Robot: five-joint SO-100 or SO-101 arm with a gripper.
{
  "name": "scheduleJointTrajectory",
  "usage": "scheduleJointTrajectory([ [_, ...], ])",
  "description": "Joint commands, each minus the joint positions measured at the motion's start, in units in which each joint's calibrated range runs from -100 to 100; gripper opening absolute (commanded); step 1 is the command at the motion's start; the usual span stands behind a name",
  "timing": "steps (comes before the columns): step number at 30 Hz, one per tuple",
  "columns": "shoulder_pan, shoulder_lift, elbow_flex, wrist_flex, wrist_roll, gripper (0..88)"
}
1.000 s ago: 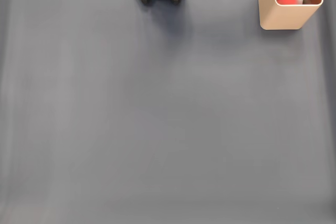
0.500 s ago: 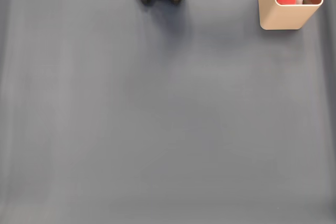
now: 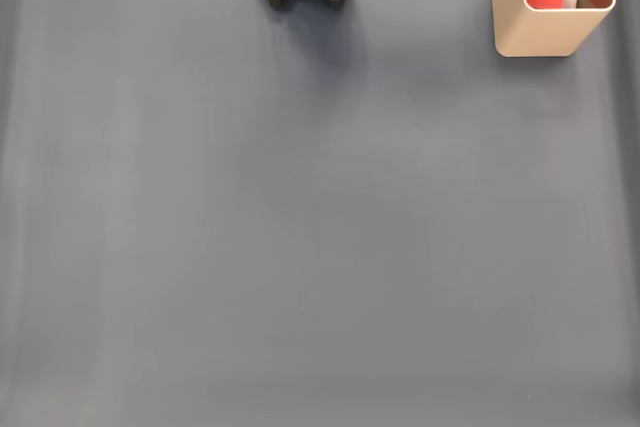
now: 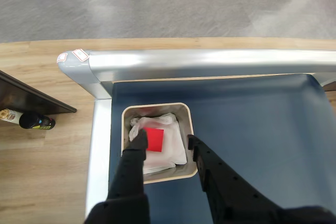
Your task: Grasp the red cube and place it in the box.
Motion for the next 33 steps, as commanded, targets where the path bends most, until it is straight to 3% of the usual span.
scheduleJointTrajectory([
  [1,1.18,-2.37,-0.25,-0.91,0.29,1.4],
  [12,6.65,-3.93,-0.98,-0.83,0.44,0.0],
  [33,35.13,-1.94,-8.01,3.18,-1.37,0.0],
])
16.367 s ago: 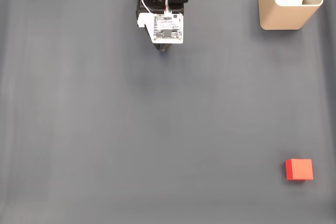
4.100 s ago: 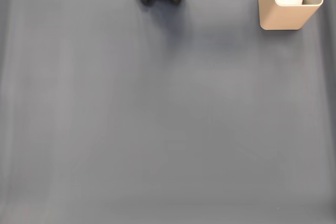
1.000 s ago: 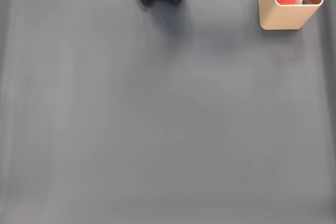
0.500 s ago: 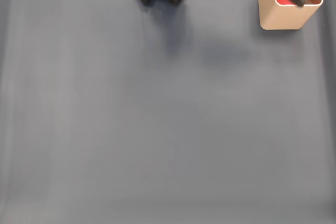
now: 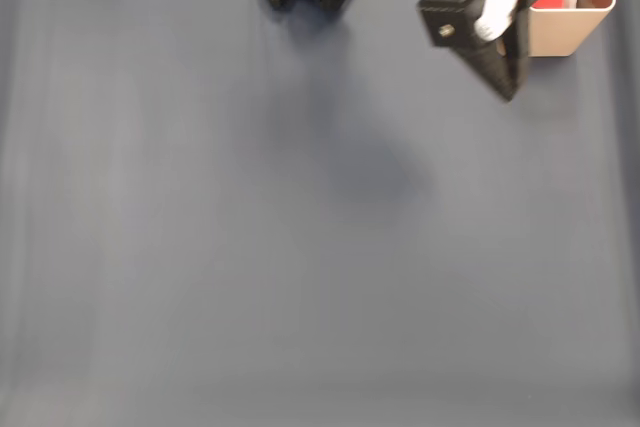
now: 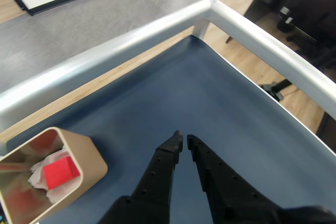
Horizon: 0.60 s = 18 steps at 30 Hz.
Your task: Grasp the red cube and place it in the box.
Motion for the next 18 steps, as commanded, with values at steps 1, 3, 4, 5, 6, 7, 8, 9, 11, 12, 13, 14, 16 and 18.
scheduleJointTrajectory([
  [1,6.12,0.75,-4.03,0.64,-0.73,0.0],
  [3,8.89,1.27,-4.31,0.64,-0.93,0.0],
  [4,10.31,1.53,-4.31,0.64,-1.12,0.0],
  [5,11.45,1.71,-4.31,0.64,-1.37,0.0],
  [6,12.59,1.97,-4.31,0.64,-1.61,0.0],
  [7,13.79,2.14,-4.21,0.64,-1.86,0.0],
  [8,14.72,2.31,-4.12,0.64,-2.1,0.0],
  [9,15.71,2.4,-4.12,0.64,-2.34,0.0],
  [11,17.7,2.49,-3.85,0.64,-2.83,0.0],
  [12,18.55,2.49,-3.67,0.72,-3.03,0.0],
  [13,19.55,2.49,-3.48,1.05,-3.17,0.0],
  [14,20.47,2.4,-3.3,1.46,-3.27,0.0],
  [16,22.25,1.71,-2.3,1.62,-3.32,0.0],
  [18,23.74,0.41,-0.47,1.29,-3.13,0.0],
])
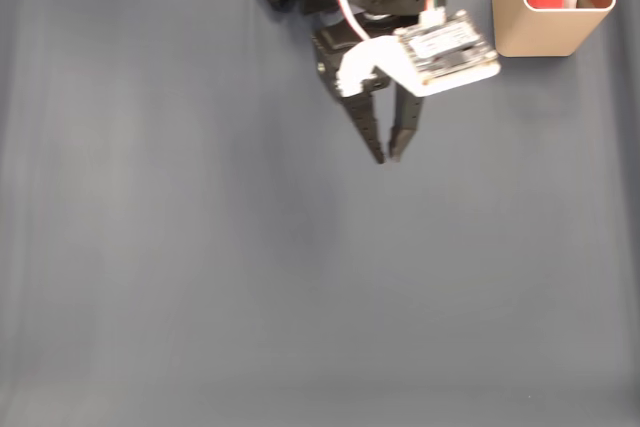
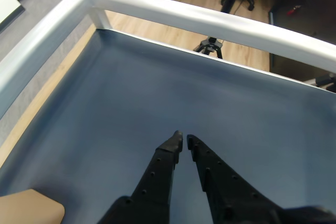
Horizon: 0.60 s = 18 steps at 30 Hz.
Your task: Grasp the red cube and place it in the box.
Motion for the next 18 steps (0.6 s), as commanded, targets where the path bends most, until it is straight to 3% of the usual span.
scheduleJointTrajectory([
  [1,3.16,-2.63,1.43,-0.06,0.05,0.0],
  [18,10.27,-17.45,18.68,-3.34,-0.05,0.0],
])
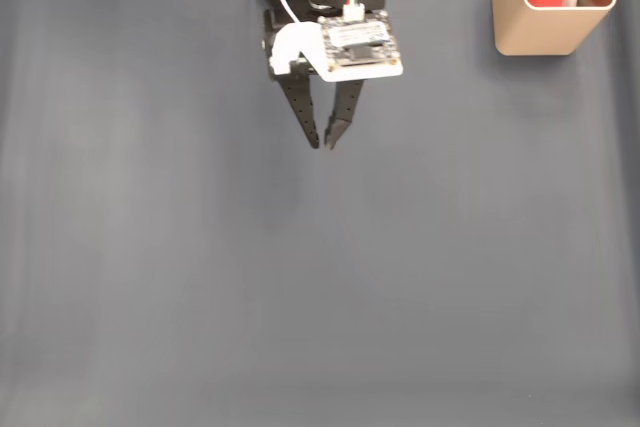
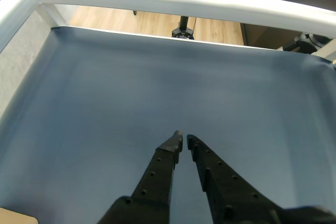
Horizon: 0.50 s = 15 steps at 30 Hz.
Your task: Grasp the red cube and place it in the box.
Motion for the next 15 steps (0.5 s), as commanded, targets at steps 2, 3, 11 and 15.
scheduleJointTrajectory([
  [2,1.72,-4.77,3.15,-1.28,-0.24,0.0],
  [3,1.93,-5.72,4.33,-1.52,-0.34,0.0],
  [11,2.57,-17.33,16.83,-2.1,-1.03,0.0],
  [15,2.71,-22.97,22.21,-2.26,-1.42,0.0],
])
